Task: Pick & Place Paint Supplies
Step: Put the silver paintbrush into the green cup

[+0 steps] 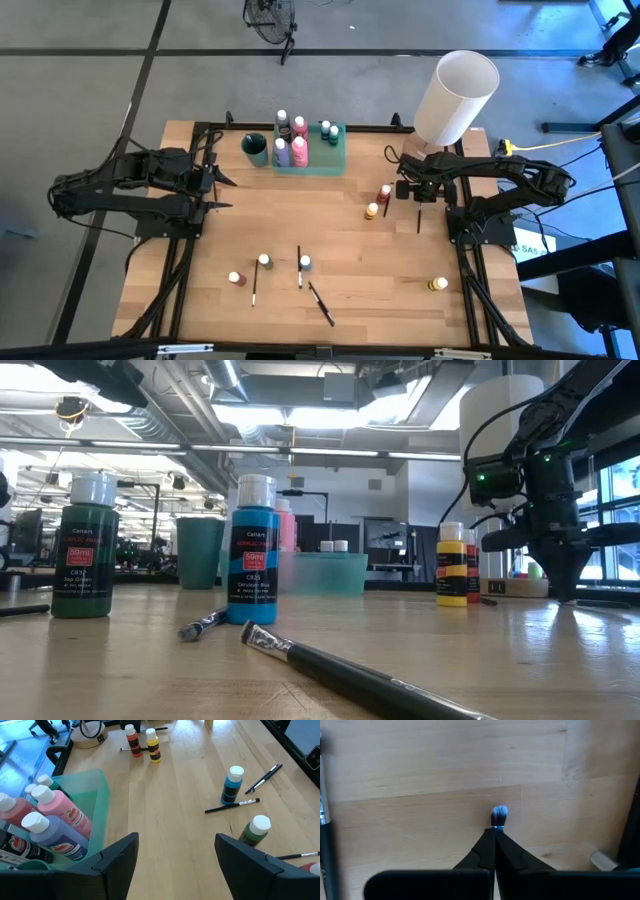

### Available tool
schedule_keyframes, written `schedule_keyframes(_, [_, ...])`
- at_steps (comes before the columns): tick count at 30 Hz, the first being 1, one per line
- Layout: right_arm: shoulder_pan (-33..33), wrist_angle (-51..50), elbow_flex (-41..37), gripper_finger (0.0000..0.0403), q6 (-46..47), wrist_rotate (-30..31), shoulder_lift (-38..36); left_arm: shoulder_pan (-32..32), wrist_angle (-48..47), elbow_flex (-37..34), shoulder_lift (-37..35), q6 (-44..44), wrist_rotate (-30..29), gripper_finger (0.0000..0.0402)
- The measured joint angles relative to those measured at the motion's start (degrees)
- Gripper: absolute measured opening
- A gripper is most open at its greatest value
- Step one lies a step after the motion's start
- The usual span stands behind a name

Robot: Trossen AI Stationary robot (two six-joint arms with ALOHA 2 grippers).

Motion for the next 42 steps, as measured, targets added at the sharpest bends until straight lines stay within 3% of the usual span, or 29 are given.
schedule_keyframes(15, [0.0,0.2,0.0,0.0001,0.0,1.2,0.0,0.0,0.0,0.0,0.0,0.0,0.0,0.026])
schedule_keyframes(25, [0.0,0.8,-0.3,0.003,0.4,2.1,0.2,0.0,0.0,0.0,0.0,0.0,0.0,0.026])
schedule_keyframes(42, [-3.7,1.6,-0.5,0.0029,-1.1,1.0,0.3,0.0,0.0,0.0,0.0,-0.4,0.0,0.0259])
